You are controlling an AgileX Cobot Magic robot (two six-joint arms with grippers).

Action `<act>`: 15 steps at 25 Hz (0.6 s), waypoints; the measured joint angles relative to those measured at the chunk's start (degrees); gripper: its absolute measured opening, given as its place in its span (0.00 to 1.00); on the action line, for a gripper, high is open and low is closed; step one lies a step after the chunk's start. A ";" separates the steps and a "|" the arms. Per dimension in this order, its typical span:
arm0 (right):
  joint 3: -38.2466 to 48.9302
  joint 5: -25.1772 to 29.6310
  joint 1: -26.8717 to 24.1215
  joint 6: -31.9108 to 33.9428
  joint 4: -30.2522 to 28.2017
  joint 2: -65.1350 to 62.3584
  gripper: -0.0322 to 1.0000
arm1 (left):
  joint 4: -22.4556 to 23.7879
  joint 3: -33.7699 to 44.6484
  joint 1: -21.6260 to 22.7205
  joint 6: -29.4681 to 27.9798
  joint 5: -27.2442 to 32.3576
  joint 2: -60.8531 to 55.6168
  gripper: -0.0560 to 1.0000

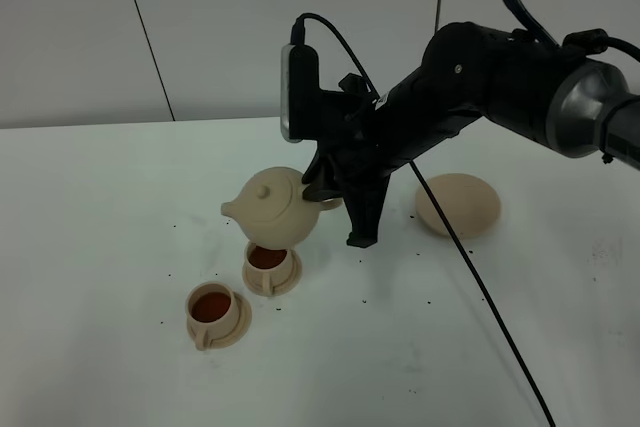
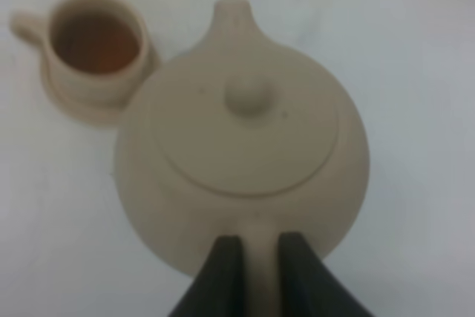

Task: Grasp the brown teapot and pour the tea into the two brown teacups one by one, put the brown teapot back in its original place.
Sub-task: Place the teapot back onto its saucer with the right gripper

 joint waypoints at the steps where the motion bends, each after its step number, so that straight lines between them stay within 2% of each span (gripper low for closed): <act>1: 0.00 0.26 -0.39 -0.49 1.73 0.00 0.13 | 0.00 0.00 0.00 0.00 0.00 0.00 0.27; 4: 0.00 1.77 -1.21 -1.54 4.67 0.00 0.13 | 0.00 0.00 0.00 0.00 0.00 0.00 0.27; 15: 0.00 3.74 -2.66 -2.59 7.48 0.00 0.13 | 0.00 0.00 0.00 0.00 0.00 0.00 0.27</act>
